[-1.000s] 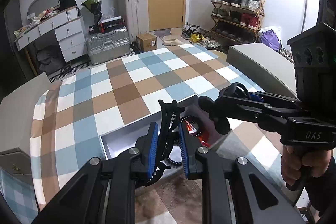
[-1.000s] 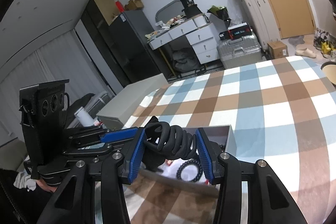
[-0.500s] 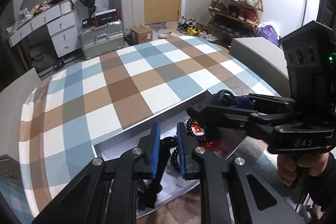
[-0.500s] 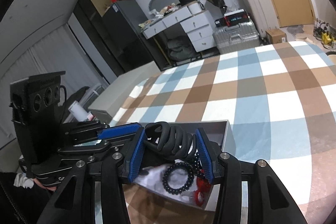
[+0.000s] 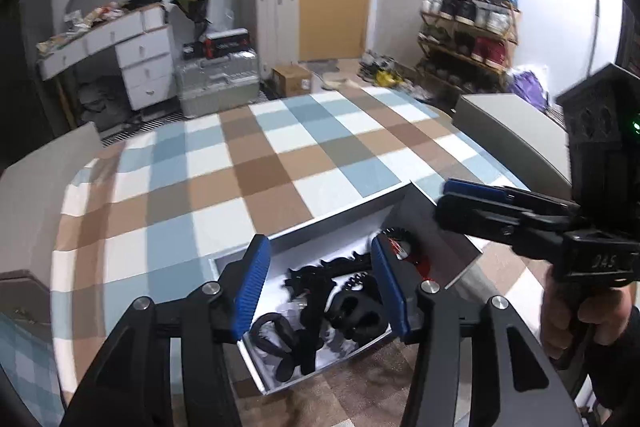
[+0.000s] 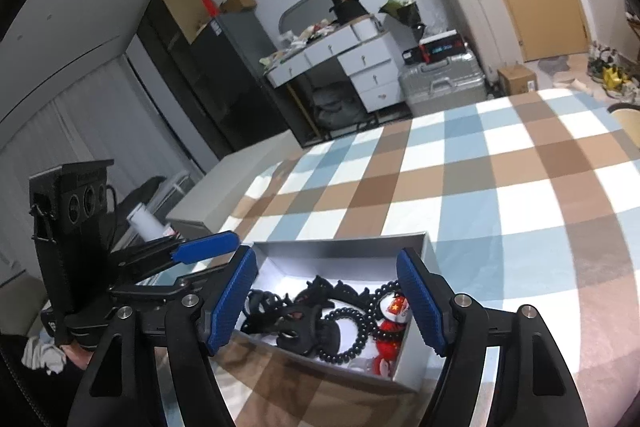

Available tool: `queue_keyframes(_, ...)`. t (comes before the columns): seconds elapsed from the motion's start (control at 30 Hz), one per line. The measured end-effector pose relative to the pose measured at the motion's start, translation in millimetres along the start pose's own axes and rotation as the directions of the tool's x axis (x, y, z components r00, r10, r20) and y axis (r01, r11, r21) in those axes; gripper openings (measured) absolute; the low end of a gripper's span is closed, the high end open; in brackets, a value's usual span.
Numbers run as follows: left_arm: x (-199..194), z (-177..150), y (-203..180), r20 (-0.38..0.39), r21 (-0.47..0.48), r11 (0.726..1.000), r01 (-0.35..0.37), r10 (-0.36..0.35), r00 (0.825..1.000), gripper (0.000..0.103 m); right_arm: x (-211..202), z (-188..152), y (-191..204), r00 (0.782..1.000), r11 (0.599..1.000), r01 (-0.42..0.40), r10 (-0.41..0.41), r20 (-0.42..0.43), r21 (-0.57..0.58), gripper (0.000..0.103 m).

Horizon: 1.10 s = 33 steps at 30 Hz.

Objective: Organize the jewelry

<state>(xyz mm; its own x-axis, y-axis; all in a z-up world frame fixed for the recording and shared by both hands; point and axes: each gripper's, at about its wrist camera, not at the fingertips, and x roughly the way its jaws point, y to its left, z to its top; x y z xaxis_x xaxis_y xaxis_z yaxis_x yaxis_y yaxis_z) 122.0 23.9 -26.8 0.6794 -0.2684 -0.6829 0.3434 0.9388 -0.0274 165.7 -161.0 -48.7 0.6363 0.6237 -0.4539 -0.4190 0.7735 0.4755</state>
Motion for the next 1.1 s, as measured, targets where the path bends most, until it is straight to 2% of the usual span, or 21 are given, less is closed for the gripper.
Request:
queue_keyframes(0.17,-16,0,-2,0.066,-0.021,0.997,-0.071,0.072,0.995,0.061,-24,0,9,0.998,0.999,0.032,-0.031,0.060,-0.012,0.082)
queue_keyframes(0.3,-31,-2,-2,0.131,-0.067,0.991,-0.117,0.125,0.983,0.073,-38,-6,21,0.992,0.995,0.076,-0.070,0.103,-0.056,0.087)
queue_keyframes(0.37,-40,-5,-2,0.178,-0.099,0.982,-0.162,0.178,0.968,0.081,-45,-11,27,0.989,0.993,0.087,-0.076,0.131,-0.080,0.090)
queue_keyframes(0.47,-47,-8,-4,0.227,-0.128,0.959,-0.252,0.276,0.934,0.089,-53,-16,33,0.982,0.988,0.110,-0.091,0.166,-0.111,0.103)
queue_keyframes(0.53,-49,-11,-4,0.238,-0.161,0.938,-0.307,0.339,0.910,0.100,-57,-18,36,0.978,0.985,0.116,-0.091,0.187,-0.128,0.103)
queue_keyframes(0.73,-59,-21,-6,0.288,-0.221,0.919,-0.327,0.381,0.878,0.101,-68,-22,42,0.969,0.979,0.138,-0.102,0.225,-0.148,0.103)
queue_keyframes(0.8,-63,-25,-8,0.306,-0.245,0.902,-0.356,0.420,0.854,0.102,-72,-24,46,0.963,0.976,0.147,-0.104,0.250,-0.162,0.103)
queue_keyframes(0.9,-64,-31,-8,0.328,-0.296,0.881,-0.368,0.456,0.828,0.102,-75,-30,53,0.954,0.966,0.159,-0.097,0.285,-0.205,0.103)
queue_keyframes(1.0,-58,-37,-2,0.300,-0.352,0.855,-0.382,0.489,0.819,0.102,-74,-40,58,0.938,0.944,0.212,-0.124,0.323,-0.254,0.103)
queue_keyframes(1.07,-58,-43,-3,0.306,-0.358,0.853,-0.380,0.492,0.815,0.102,-73,-45,58,0.935,0.937,0.223,-0.128,0.331,-0.267,0.103)
queue_keyframes(1.1,-58,-46,-3,0.314,-0.358,0.849,-0.388,0.501,0.806,0.102,-74,-49,59,0.931,0.933,0.229,-0.126,0.343,-0.277,0.103)
